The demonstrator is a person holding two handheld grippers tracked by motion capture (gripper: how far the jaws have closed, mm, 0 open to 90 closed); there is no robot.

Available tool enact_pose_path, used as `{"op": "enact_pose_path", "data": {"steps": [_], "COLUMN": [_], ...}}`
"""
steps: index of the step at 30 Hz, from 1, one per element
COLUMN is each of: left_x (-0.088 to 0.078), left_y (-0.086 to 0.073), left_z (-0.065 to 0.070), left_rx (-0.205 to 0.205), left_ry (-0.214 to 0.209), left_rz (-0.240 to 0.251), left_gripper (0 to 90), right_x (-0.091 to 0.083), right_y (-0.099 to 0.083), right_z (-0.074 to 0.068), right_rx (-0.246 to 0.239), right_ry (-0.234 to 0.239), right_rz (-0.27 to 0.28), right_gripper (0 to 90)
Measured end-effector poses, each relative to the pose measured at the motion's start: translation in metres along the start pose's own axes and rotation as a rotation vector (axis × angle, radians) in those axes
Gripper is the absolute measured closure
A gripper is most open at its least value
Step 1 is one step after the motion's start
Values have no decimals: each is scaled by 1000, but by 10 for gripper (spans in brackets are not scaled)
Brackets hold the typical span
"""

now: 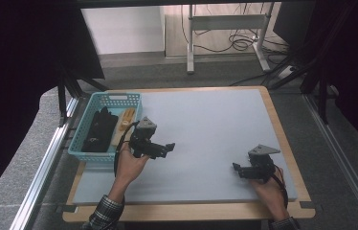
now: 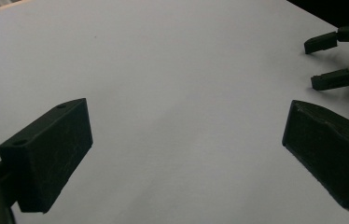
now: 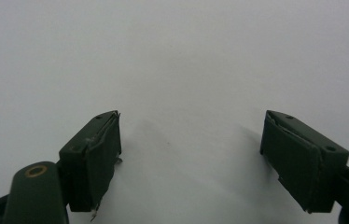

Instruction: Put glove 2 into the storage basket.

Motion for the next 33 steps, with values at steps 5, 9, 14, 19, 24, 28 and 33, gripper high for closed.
{"op": "enact_pose_path", "data": {"steps": [5, 9, 14, 19, 24, 28, 33], "left_x": [7, 11, 15, 19, 23, 26, 28], "left_y": [-3, -4, -8, -13, -19, -23, -29], "left_z": [11, 17, 23, 29, 34, 37, 40], "left_rx": [20, 25, 34, 42, 47, 46, 57], "left_ry": [-18, -32, -43, -60, -71, -83, -85], "left_rz": [-6, -5, -8, -8, -6, -4, -8], "left_gripper": [20, 19, 19, 19, 18, 18, 18], "right_x": [0, 0, 0, 0, 0, 0, 0], "right_y": [0, 0, 0, 0, 0, 0, 0], "right_z": [0, 0, 0, 0, 0, 0, 0], "right_rx": [0, 0, 1, 0, 0, 0, 0], "right_ry": [0, 1, 0, 0, 0, -1, -1], "right_rz": [0, -1, 0, 0, -1, -1, 0], "right_gripper": [197, 197, 197, 197, 197, 197, 197]}}
Point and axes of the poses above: each handheld gripper's, and its own axes: x roughly forward along the jaws, y roughly out of its top, z roughly to its right, the point moved 7 cm from there along x, roughly forward along the jaws, and after that the axes turned 10 degrees about -x, right-handed, at the moved point
